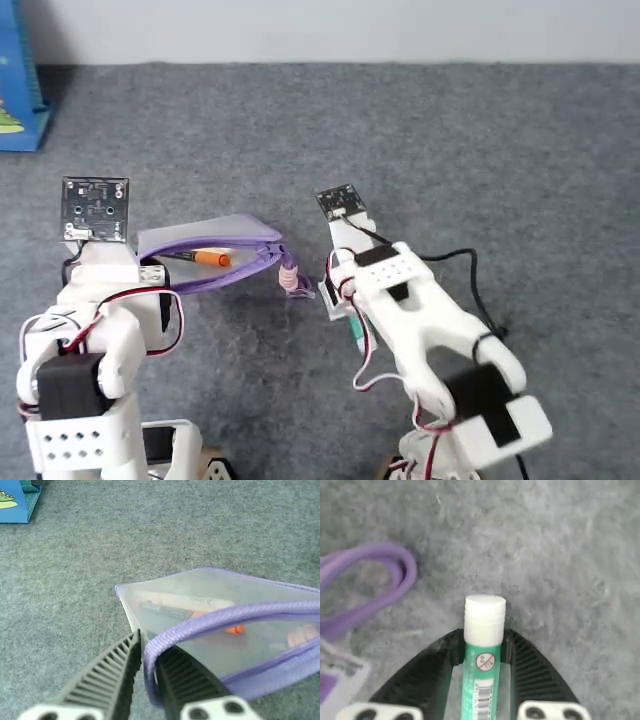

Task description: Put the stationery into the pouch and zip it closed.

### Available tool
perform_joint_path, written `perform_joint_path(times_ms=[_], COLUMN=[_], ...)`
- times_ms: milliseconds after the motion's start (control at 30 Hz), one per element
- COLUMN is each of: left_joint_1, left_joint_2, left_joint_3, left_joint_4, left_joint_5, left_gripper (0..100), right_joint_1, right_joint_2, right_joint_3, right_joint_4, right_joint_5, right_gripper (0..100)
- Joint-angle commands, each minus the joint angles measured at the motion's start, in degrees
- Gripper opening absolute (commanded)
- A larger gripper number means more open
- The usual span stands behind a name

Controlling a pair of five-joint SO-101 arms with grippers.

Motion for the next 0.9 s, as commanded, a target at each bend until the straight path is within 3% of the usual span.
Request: perform_joint_path(times_ms=[0,133,533,733,867], left_joint_1=[0.0,0.0,0.0,0.0,0.0], left_joint_2=[0.3,0.3,0.3,0.3,0.3], left_joint_3=[-0.2,-0.2,-0.2,-0.2,-0.2], left_joint_4=[-0.4,-0.4,-0.4,-0.4,-0.4], left_joint_5=[0.4,0.4,0.4,0.4,0.4], left_gripper=[1,1,1,1,1], right_joint_1=[0.4,0.8,0.8,0.1,-4.3], right_joint_2=[2.4,0.0,-31.8,-48.7,-56.0], right_joint_3=[-3.2,-2.8,-2.8,-2.9,-2.8], right_joint_4=[-0.6,0.5,19.1,19.6,18.2], right_joint_5=[1.0,5.3,5.6,5.6,5.0], right_gripper=[11.0,0.0,0.8,0.8,0.8])
